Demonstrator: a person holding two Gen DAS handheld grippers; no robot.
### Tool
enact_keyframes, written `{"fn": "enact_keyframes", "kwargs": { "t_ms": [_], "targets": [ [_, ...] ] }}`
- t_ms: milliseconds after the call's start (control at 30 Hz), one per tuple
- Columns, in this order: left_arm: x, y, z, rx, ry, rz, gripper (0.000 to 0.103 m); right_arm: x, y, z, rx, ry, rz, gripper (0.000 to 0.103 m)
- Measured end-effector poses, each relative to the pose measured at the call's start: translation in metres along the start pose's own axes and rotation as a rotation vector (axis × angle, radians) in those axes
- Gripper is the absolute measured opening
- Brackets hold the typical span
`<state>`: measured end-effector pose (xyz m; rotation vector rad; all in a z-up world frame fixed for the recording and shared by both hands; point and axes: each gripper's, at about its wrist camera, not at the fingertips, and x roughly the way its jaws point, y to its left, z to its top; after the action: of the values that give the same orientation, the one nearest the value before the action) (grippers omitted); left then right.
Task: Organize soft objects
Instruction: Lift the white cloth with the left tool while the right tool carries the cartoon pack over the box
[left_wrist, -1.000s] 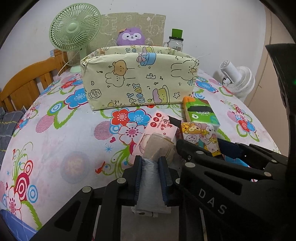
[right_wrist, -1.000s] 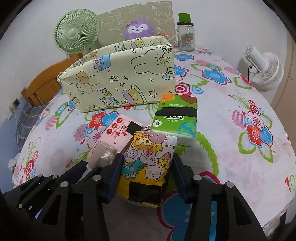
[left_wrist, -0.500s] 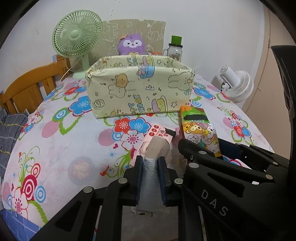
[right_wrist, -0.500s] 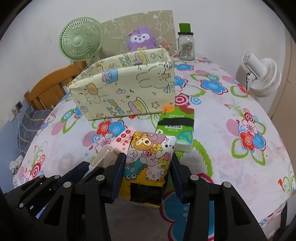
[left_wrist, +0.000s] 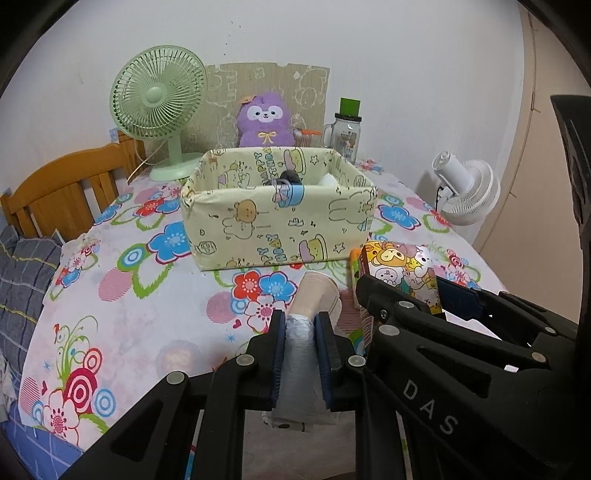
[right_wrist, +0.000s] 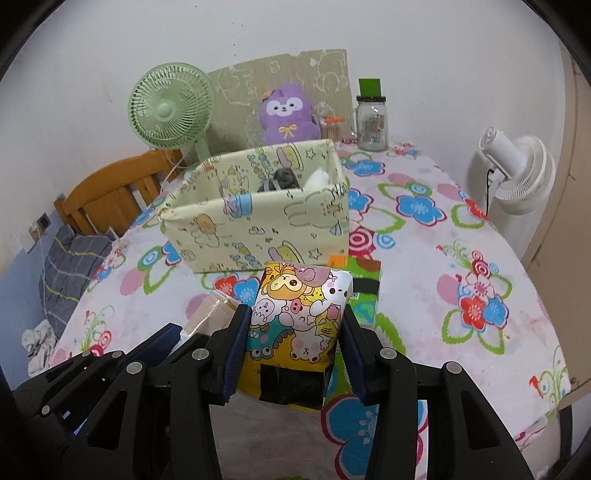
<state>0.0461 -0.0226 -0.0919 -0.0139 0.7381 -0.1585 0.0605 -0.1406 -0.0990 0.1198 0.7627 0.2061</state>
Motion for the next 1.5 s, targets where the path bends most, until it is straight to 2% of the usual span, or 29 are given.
{"fn": "enact_keyframes", "kwargs": {
  "t_ms": [533, 1500],
  "targets": [
    [-0.025, -0.006, 0.037, 0.017, -0.062, 0.013, 0.015, -0.031, 0.011, 0.037, -0.006, -0.074, 0.011, 0.050],
    [-0.035, 0.004, 0.101, 0.021, -0.135, 0.080, 0.015, -0.035, 0.022, 0.104, -0.031, -0.141, 0.018, 0.050]
  ]
}}
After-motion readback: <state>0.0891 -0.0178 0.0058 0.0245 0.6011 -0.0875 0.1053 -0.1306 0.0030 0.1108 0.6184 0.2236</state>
